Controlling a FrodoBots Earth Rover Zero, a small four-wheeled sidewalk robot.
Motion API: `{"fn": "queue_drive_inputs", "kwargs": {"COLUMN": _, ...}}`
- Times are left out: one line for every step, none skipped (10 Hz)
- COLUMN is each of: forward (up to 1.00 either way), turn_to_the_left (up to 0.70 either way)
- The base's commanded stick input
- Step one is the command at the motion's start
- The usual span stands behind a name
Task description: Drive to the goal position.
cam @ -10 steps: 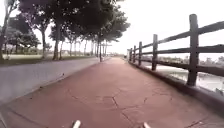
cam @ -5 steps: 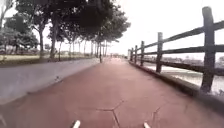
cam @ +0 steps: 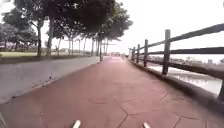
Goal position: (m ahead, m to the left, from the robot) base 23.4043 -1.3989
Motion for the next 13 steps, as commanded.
{"fn": "queue_drive_inputs", "kwargs": {"forward": 0.70, "turn_to_the_left": 0.01}}
{"fn": "queue_drive_inputs", "kwargs": {"forward": 0.70, "turn_to_the_left": 0.01}}
{"fn": "queue_drive_inputs", "kwargs": {"forward": 0.70, "turn_to_the_left": 0.01}}
{"fn": "queue_drive_inputs", "kwargs": {"forward": 0.70, "turn_to_the_left": 0.02}}
{"fn": "queue_drive_inputs", "kwargs": {"forward": 0.70, "turn_to_the_left": 0.02}}
{"fn": "queue_drive_inputs", "kwargs": {"forward": 0.70, "turn_to_the_left": 0.02}}
{"fn": "queue_drive_inputs", "kwargs": {"forward": 0.70, "turn_to_the_left": 0.02}}
{"fn": "queue_drive_inputs", "kwargs": {"forward": 0.70, "turn_to_the_left": 0.02}}
{"fn": "queue_drive_inputs", "kwargs": {"forward": 0.70, "turn_to_the_left": 0.01}}
{"fn": "queue_drive_inputs", "kwargs": {"forward": 0.70, "turn_to_the_left": 0.00}}
{"fn": "queue_drive_inputs", "kwargs": {"forward": 0.70, "turn_to_the_left": 0.00}}
{"fn": "queue_drive_inputs", "kwargs": {"forward": 0.70, "turn_to_the_left": 0.00}}
{"fn": "queue_drive_inputs", "kwargs": {"forward": 0.70, "turn_to_the_left": 0.01}}
